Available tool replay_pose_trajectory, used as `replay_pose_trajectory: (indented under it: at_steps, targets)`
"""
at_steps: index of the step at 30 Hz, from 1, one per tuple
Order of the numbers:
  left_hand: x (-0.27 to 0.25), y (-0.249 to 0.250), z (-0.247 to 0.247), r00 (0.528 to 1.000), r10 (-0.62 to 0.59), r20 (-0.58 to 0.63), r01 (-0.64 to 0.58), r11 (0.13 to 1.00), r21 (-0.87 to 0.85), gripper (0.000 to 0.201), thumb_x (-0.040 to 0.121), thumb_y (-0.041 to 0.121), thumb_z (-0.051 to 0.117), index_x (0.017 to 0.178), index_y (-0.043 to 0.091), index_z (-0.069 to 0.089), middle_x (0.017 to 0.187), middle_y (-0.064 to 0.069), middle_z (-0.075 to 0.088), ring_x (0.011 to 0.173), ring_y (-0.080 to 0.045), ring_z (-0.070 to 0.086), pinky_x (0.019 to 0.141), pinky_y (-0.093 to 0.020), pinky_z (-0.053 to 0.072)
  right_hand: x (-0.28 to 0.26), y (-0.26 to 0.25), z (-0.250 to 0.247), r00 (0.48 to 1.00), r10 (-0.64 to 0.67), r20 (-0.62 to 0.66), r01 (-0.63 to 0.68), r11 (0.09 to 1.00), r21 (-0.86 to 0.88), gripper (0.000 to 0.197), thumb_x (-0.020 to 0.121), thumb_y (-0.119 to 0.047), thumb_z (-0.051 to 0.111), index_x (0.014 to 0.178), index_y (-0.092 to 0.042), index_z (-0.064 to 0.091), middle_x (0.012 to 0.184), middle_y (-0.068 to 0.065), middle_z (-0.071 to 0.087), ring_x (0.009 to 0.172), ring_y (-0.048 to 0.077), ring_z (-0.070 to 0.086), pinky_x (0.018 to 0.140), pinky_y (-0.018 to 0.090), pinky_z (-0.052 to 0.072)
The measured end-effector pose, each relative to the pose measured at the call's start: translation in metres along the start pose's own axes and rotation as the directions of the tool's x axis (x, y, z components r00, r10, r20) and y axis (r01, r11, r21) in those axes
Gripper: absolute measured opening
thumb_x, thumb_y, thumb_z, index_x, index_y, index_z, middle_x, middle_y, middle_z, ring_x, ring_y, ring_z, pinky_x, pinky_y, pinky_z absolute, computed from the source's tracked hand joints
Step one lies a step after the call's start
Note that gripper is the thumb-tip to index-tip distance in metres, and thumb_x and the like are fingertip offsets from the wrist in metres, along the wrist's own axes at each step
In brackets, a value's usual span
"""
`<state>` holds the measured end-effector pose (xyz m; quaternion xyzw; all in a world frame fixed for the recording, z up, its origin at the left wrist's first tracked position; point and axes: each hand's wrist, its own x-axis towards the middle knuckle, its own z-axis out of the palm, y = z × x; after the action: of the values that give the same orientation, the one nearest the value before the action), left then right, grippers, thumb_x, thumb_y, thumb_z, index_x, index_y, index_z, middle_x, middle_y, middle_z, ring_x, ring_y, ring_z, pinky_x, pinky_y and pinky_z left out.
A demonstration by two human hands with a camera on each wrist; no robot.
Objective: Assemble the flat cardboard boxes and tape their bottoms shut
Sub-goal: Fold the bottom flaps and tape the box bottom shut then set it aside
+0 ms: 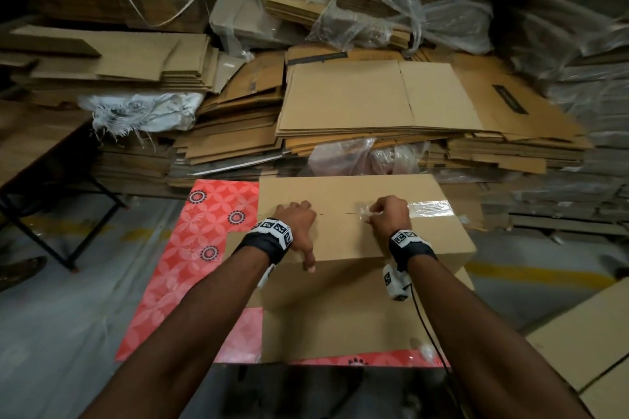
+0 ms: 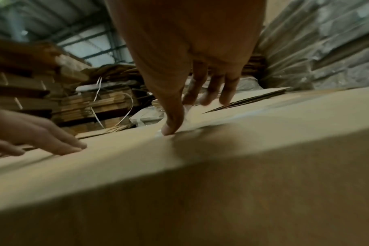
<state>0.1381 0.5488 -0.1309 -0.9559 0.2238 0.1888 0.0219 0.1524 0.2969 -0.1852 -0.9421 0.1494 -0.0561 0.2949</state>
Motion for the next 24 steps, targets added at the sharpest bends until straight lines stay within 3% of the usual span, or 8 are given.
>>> replay_pose_trajectory:
  at_steps: [3, 5, 7, 12, 14, 17, 20, 24]
  targets:
    - [0.004, 0.011, -0.001, 1.000, -0.008, 0.016, 0.009, 1.000, -0.009, 0.127, 0.038, 0.072, 0.090, 0.143, 0.016, 0.045, 0.146, -0.010, 0.044, 0.128, -0.034, 0.045, 0.107, -0.052, 0.040, -0.010, -0.001, 0.003, 0.988, -0.152, 0.002, 0.150, 0.978, -0.145, 0.018, 0.088, -0.012, 0.076, 0.105, -0.010, 0.070, 0.102, 0.017, 0.072, 0.095, 0.037, 0.066, 0.080, 0.039, 0.054]
    - [0.008, 0.020, -0.001, 1.000, 0.000, 0.031, 0.002, 0.998, -0.069, 0.144, 0.042, 0.071, 0.090, 0.158, 0.023, 0.019, 0.155, -0.012, 0.032, 0.138, -0.038, 0.036, 0.109, -0.057, 0.039, -0.018, 0.002, 0.008, 0.959, -0.284, -0.012, 0.273, 0.931, -0.242, 0.019, 0.093, -0.006, 0.064, 0.111, -0.005, 0.060, 0.099, 0.020, 0.069, 0.093, 0.041, 0.063, 0.075, 0.042, 0.049]
    - [0.009, 0.029, 0.001, 1.000, 0.010, 0.028, -0.008, 0.997, -0.076, 0.146, 0.043, 0.065, 0.091, 0.159, 0.033, 0.010, 0.159, -0.010, 0.023, 0.142, -0.041, 0.029, 0.105, -0.061, 0.042, -0.026, 0.005, 0.010, 0.948, -0.317, -0.024, 0.301, 0.920, -0.253, 0.026, 0.091, 0.002, 0.054, 0.117, -0.001, 0.052, 0.100, 0.021, 0.065, 0.094, 0.042, 0.061, 0.076, 0.044, 0.046]
    - [0.012, 0.041, 0.004, 0.999, -0.018, 0.046, 0.020, 0.999, -0.040, 0.108, 0.049, 0.046, 0.093, 0.143, 0.032, 0.042, 0.147, -0.009, 0.031, 0.132, -0.039, 0.035, 0.095, -0.062, 0.049, -0.034, 0.006, 0.009, 0.963, -0.269, 0.009, 0.265, 0.942, -0.204, 0.044, 0.084, 0.008, 0.051, 0.125, -0.007, 0.042, 0.104, 0.021, 0.065, 0.095, 0.042, 0.062, 0.078, 0.047, 0.053]
    - [0.013, 0.035, 0.006, 0.999, -0.008, 0.047, 0.009, 0.999, -0.033, 0.103, 0.047, 0.046, 0.092, 0.139, 0.033, 0.046, 0.144, -0.007, 0.034, 0.128, -0.037, 0.038, 0.092, -0.059, 0.050, -0.037, 0.005, 0.010, 0.968, -0.249, -0.009, 0.247, 0.963, -0.104, 0.051, 0.083, 0.008, 0.053, 0.125, -0.016, 0.035, 0.093, 0.015, 0.068, 0.084, 0.038, 0.064, 0.073, 0.048, 0.055]
    - [0.013, 0.024, 0.005, 0.999, -0.015, 0.052, 0.016, 1.000, -0.004, 0.104, 0.043, 0.049, 0.093, 0.137, 0.036, 0.050, 0.139, -0.004, 0.039, 0.124, -0.034, 0.042, 0.091, -0.056, 0.051, -0.031, 0.002, 0.005, 0.991, -0.136, -0.010, 0.136, 0.975, 0.174, 0.045, 0.085, 0.001, 0.066, 0.111, -0.024, 0.039, 0.080, 0.005, 0.068, 0.076, 0.029, 0.065, 0.063, 0.034, 0.054]
    - [0.011, 0.014, 0.003, 0.998, -0.031, 0.056, 0.031, 0.999, -0.006, 0.107, 0.041, 0.047, 0.095, 0.138, 0.037, 0.052, 0.137, -0.002, 0.040, 0.122, -0.033, 0.043, 0.093, -0.054, 0.052, -0.020, -0.001, 0.002, 0.993, -0.111, 0.049, 0.096, 0.965, 0.244, 0.041, 0.075, -0.011, 0.085, 0.107, -0.025, 0.063, 0.091, 0.005, 0.067, 0.087, 0.027, 0.065, 0.074, 0.029, 0.054]
    - [0.006, 0.001, 0.003, 0.998, -0.027, 0.058, 0.028, 0.999, -0.021, 0.115, 0.041, 0.046, 0.096, 0.145, 0.037, 0.048, 0.139, -0.003, 0.039, 0.124, -0.033, 0.043, 0.096, -0.053, 0.051, -0.020, -0.012, 0.018, 0.955, -0.204, 0.214, 0.202, 0.979, 0.032, 0.038, 0.090, -0.016, 0.074, 0.127, -0.020, 0.069, 0.119, 0.008, 0.051, 0.109, 0.035, 0.058, 0.100, 0.035, 0.048]
